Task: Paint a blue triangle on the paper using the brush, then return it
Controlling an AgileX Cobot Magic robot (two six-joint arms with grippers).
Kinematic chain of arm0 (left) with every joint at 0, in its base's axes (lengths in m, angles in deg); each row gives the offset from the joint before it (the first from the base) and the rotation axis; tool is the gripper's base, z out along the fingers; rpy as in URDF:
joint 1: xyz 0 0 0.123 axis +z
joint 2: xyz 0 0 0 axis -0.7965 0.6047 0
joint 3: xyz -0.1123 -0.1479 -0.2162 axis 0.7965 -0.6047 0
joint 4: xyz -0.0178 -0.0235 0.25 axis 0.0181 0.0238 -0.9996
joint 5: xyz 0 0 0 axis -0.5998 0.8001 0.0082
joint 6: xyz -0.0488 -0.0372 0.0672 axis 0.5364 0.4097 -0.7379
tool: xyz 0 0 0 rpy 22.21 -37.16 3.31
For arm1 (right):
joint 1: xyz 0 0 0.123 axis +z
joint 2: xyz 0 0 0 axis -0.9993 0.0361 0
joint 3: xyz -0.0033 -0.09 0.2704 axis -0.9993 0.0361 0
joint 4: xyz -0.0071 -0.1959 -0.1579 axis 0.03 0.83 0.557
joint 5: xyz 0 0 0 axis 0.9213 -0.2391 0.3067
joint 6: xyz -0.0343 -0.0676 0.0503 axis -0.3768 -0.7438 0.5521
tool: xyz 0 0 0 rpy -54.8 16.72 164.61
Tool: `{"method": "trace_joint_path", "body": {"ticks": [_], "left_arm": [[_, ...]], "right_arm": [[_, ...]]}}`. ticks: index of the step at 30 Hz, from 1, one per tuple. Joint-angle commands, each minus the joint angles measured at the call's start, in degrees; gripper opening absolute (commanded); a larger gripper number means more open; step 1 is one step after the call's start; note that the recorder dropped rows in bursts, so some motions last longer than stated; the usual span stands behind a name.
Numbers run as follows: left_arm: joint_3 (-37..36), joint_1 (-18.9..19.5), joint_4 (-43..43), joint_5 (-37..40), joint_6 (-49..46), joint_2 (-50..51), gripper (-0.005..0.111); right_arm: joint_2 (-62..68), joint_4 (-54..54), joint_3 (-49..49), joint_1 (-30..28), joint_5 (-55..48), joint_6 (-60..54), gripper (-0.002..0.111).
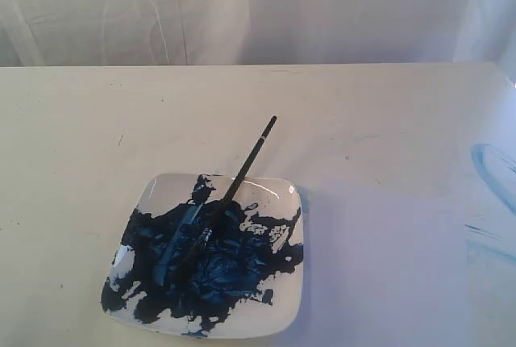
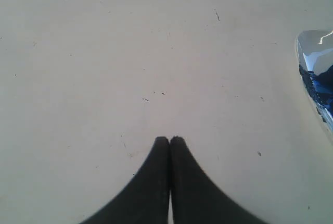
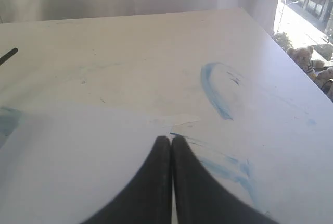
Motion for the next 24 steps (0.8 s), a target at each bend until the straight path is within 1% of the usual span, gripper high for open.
{"method": "trace_joint_path", "body": {"ticks": [1, 11, 13, 18, 22, 24], "left_arm": [[-0.4, -0.3, 0.6, 0.1, 0.3, -0.2, 0.0], [-0.4, -0.3, 0.6, 0.1, 0.3, -0.2, 0.0], [-0.4, -0.3, 0.6, 0.1, 0.3, -0.2, 0.0], [-0.4, -0.3, 0.6, 0.1, 0.3, -0.2, 0.0], [-0.4, -0.3, 0.6, 0.1, 0.3, -0.2, 0.0], [-0.4, -0.3, 0.6, 0.1, 0.3, -0.2, 0.0]], "right_arm": [[-0.1, 0.0, 0.1, 0.1, 0.3, -0.4, 0.0], [-0.1, 0.0, 0.1, 0.1, 0.3, -0.4, 0.0], [-0.1, 2.6, 0.1, 0.1, 2.9, -1.6, 0.0], [-0.1, 2.7, 0.1, 0.1, 12.0, -1.6, 0.0], [-0.1, 3.0, 0.1, 0.1, 14.6, -2.3, 0.0], [-0.1, 3.0, 0.1, 0.1, 17.6, -3.6, 0.0]]}}
